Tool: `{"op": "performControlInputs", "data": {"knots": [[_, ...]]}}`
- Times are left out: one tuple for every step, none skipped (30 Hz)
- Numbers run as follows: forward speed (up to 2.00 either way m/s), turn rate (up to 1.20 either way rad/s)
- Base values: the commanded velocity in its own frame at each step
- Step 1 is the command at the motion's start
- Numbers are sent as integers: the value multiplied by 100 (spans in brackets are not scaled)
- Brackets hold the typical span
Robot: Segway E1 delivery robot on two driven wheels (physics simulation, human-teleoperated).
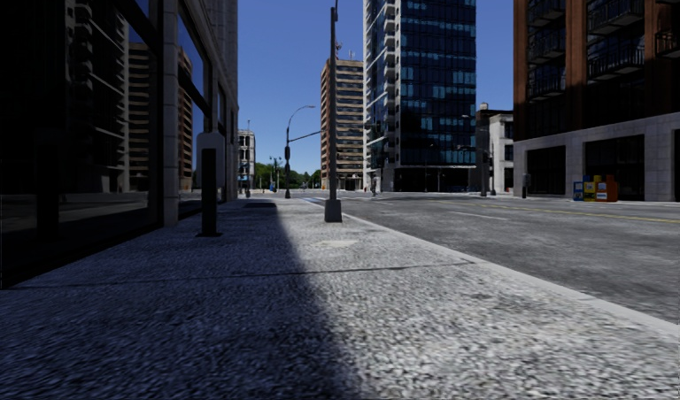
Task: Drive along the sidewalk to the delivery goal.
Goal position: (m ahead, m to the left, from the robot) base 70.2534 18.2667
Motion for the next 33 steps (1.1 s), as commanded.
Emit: {"op": "performControlInputs", "data": {"knots": [[200,0],[200,0],[200,0],[200,0],[200,0],[200,0],[200,0],[200,0],[200,0],[200,0],[200,0],[200,0],[200,0],[200,0],[200,0],[200,0],[200,0],[200,0],[200,0],[200,0],[200,0],[200,0],[200,0],[200,0],[200,7],[200,15],[200,15],[200,18],[200,19],[200,23],[200,25],[200,25],[200,26]]}}
